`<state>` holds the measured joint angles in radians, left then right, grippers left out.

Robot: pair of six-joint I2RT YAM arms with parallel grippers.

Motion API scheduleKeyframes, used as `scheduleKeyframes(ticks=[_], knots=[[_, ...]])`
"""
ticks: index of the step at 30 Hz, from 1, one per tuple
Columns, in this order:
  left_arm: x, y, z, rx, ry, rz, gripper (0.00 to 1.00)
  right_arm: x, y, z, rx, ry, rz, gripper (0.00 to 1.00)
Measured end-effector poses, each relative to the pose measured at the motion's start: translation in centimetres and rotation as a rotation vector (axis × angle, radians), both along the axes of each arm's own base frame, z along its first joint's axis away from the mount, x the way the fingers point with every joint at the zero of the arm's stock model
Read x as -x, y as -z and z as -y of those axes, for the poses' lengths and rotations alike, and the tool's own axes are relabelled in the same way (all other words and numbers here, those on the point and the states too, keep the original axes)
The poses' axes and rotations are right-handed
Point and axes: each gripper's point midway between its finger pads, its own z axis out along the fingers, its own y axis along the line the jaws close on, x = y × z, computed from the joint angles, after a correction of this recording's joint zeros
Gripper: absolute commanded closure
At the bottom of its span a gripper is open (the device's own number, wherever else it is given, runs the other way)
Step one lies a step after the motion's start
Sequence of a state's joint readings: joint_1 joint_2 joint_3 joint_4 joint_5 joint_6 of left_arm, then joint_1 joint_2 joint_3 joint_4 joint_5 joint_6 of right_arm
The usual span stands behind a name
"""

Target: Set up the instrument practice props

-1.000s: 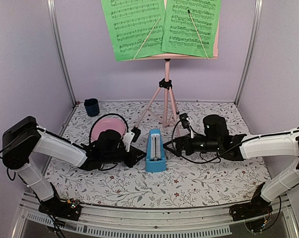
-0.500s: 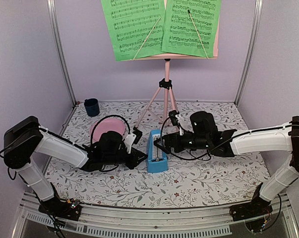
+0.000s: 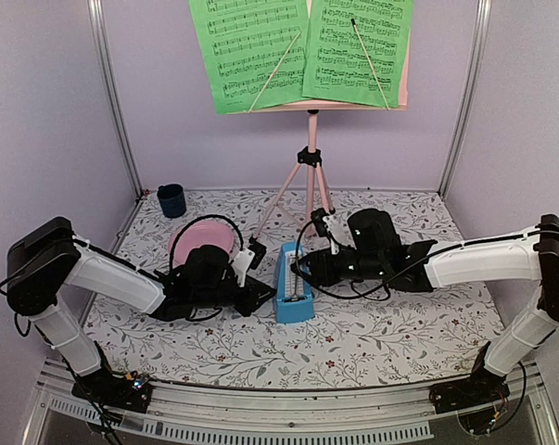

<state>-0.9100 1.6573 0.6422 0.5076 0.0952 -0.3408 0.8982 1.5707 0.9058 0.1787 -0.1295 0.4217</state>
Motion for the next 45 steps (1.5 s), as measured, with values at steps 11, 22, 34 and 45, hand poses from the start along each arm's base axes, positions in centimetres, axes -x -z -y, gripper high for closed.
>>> scheduleKeyframes(ticks=[11,22,34,45], knots=[[0.0,0.0,0.0,-0.006,0.005,0.013,0.79,1.0,1.0,1.8,0.028,0.020,-0.010,0.38],[-0.4,-0.4,-0.2,-0.006,-0.015,0.025,0.71,2.0,1.7,1.6,0.028,-0.010,-0.028,0.08],[-0.9,-2.8,-1.3,0.024,-0.080,0.082,0.54,2.7,0.4,0.3,0.019,-0.005,0.018,0.04],[-1.1,-3.2,-1.8,0.024,-0.107,0.099,0.51,0.2,-0.1,-0.2,0.042,0.091,0.063,0.04]])
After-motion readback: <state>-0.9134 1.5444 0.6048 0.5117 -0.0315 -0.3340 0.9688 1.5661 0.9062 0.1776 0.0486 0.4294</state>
